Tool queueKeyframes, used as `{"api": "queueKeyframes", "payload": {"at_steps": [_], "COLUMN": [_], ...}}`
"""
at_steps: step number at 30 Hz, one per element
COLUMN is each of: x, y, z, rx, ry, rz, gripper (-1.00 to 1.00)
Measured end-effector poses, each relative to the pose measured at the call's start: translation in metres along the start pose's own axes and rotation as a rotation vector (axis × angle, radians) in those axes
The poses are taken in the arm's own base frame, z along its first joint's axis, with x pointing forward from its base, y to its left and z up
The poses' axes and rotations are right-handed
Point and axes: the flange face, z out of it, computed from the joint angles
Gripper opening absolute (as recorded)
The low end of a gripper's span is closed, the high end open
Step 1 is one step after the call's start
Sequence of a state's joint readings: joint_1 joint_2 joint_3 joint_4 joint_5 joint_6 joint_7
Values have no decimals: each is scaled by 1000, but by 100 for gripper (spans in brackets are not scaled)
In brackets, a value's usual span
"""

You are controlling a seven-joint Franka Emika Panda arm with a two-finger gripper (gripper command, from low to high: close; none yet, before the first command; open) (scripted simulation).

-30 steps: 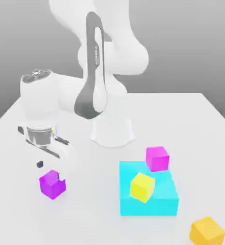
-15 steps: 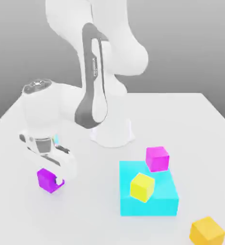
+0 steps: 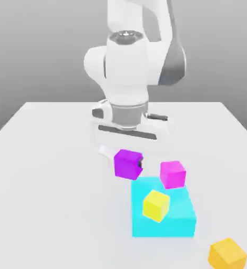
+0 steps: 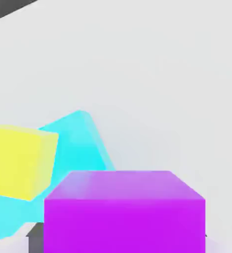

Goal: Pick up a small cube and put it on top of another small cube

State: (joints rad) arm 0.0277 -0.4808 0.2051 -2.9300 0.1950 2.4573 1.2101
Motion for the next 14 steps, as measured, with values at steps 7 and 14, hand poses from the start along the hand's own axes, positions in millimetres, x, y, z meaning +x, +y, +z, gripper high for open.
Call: {"api": "queueKeyframes", "payload": {"at_steps": [7,14], "x": [-81,-82], "y": [10,12], "z": [2,40], "rx": [-14,-15], "ry": [22,24], "rz": [-90,-92], "gripper": [-100,100]}}
